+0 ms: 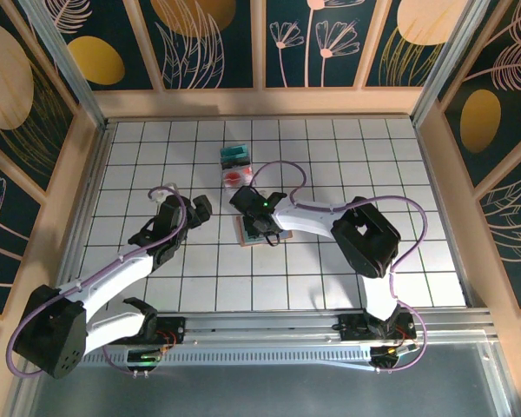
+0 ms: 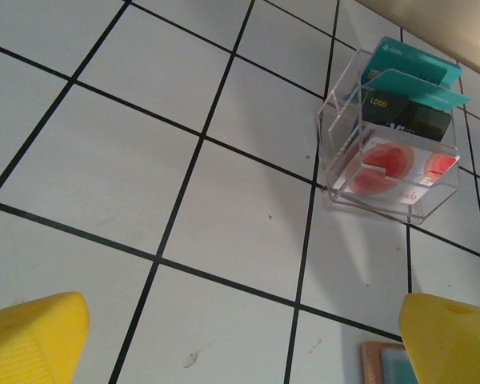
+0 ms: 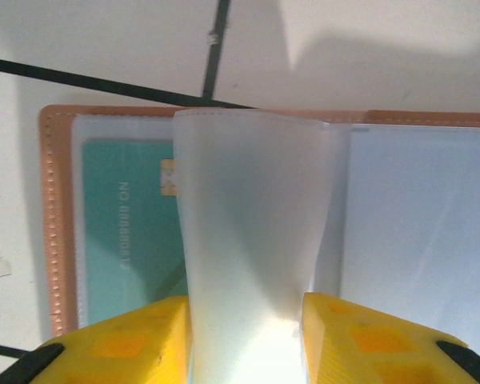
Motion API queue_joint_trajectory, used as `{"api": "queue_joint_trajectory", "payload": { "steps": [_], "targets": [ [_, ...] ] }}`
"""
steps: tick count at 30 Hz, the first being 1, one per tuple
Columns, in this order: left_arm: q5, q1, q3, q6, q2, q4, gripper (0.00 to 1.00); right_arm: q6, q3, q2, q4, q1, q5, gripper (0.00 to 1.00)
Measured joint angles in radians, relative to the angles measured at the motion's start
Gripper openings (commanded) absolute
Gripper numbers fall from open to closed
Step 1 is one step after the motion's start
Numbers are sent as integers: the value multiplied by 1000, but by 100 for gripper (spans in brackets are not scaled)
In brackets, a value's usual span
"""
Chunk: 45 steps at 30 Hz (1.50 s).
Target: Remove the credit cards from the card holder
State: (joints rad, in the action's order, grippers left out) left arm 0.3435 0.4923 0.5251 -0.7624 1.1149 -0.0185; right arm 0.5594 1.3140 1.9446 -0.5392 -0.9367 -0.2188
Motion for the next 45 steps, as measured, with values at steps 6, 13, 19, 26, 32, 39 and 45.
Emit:
{"api": "queue_joint_trajectory", "payload": {
  "steps": [6, 13, 19, 26, 32, 39, 45],
  "targets": [
    [-3, 0, 19, 19, 3, 0, 99, 3, 4, 0, -39, 4, -42, 41],
    [-6, 0, 30, 47, 6, 4, 99, 19, 3, -10, -64, 27, -80, 37],
    [10, 111, 63, 84, 43, 6, 99, 34, -44, -58, -64, 74, -96, 33],
    [108, 282, 171, 107, 204, 44, 99, 53, -117, -94, -44, 115, -95, 28],
    [141, 333, 208, 107, 305, 57, 99, 55, -172, -106, -8, 138, -79, 26],
    [164, 333, 208, 87, 378, 93, 99, 76, -211, -147, 19, 177, -44, 25],
    [166, 333, 208, 54, 429, 101, 99, 83, -217, -216, 20, 204, -28, 25]
  ]
}}
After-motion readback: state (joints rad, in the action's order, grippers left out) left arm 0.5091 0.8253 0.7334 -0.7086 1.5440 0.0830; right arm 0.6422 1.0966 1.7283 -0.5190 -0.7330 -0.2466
